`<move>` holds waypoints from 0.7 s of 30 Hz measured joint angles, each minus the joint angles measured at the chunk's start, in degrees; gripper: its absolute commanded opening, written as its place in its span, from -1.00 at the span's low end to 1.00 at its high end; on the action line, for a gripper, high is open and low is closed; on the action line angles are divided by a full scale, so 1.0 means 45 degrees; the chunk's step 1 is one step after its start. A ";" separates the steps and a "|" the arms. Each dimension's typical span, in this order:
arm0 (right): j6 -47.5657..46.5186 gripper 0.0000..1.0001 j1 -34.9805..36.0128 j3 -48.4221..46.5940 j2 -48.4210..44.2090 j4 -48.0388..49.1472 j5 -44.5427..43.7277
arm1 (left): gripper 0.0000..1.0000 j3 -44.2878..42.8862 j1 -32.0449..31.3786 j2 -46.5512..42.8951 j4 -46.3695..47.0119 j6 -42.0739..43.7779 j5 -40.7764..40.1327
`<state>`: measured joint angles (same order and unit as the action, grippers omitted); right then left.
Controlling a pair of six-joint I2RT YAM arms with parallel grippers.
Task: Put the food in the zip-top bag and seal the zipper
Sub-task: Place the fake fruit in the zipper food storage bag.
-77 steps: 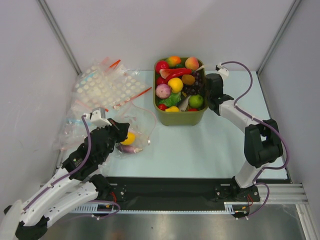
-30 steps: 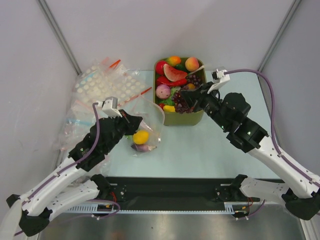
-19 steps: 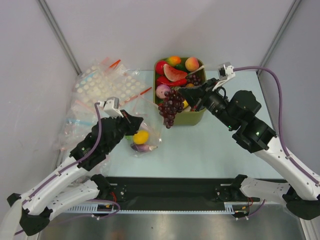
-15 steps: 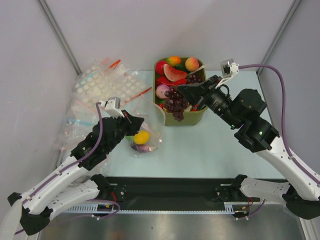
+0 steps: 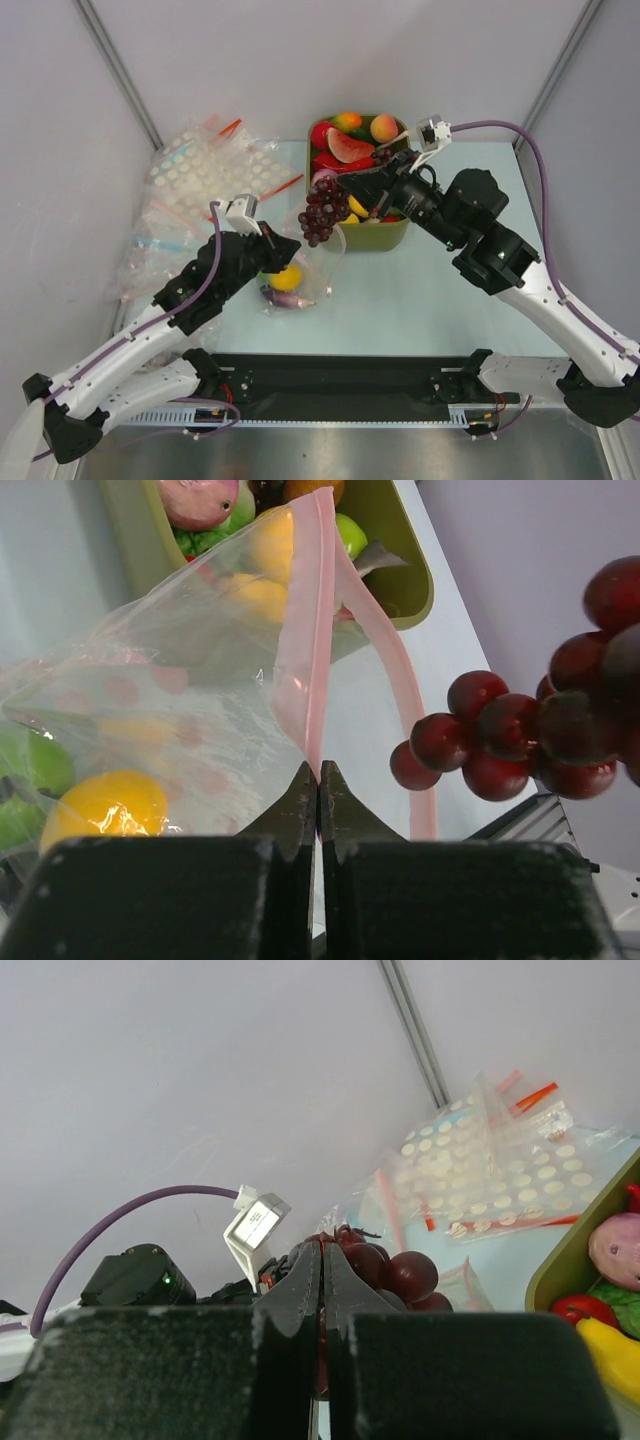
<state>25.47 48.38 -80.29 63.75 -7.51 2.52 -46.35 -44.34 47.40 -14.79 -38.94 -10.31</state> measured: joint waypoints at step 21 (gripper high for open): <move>0.0291 -1.00 0.0393 0.1209 0.2399 0.1263 0.0107 | -0.95 0.0228 0.0000 -0.1865 -0.0087 0.0024 -0.0024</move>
<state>26.79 50.15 -74.85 74.54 -1.83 3.01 -45.32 -44.34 39.00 -15.18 -38.83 -10.41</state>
